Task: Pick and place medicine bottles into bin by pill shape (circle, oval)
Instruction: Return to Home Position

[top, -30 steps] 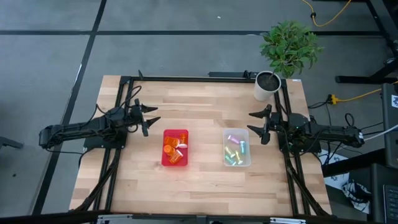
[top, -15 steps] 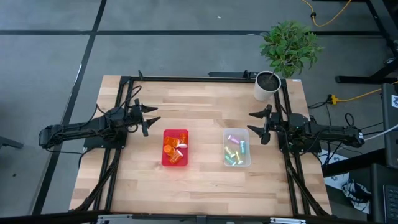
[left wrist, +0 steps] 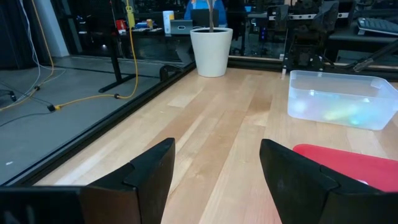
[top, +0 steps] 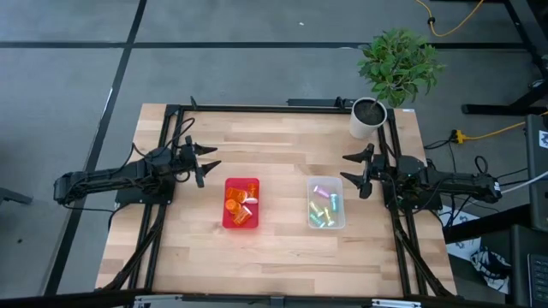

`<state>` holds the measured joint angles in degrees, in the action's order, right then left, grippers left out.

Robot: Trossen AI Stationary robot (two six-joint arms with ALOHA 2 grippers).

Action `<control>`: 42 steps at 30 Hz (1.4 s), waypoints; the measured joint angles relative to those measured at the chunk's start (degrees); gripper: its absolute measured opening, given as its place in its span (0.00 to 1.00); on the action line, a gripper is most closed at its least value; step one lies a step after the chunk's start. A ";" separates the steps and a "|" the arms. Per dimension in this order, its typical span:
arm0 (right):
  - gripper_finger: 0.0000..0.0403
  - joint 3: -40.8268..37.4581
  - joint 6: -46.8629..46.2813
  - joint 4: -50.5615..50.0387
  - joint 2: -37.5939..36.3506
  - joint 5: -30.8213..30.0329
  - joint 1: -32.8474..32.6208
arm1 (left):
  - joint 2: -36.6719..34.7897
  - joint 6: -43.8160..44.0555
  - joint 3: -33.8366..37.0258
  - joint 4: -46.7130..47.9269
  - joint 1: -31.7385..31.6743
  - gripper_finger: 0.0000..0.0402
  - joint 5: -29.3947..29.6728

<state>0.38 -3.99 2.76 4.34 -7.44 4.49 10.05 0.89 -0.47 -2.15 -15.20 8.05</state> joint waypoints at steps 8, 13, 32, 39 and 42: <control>0.75 0.00 3.19 -0.08 -2.04 0.79 0.00 | 0.01 0.00 -0.01 0.00 0.00 0.57 0.00; 0.75 0.00 5.82 -0.83 -2.62 4.98 0.00 | 0.01 0.00 -0.02 0.00 0.00 0.57 0.00; 0.75 0.00 2.81 -1.53 -2.60 8.66 -0.02 | 0.01 0.00 0.00 0.00 0.02 0.57 0.00; 0.75 0.00 2.95 -1.49 -2.60 8.63 -0.02 | 0.01 0.00 -0.02 0.00 0.00 0.57 0.00; 0.75 0.00 2.95 -1.44 -2.60 8.63 -0.02 | 0.00 0.00 -0.01 0.00 0.02 0.57 0.00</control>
<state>0.38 -1.04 1.33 1.74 1.19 4.47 10.05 0.89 -0.48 -2.15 -15.19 8.05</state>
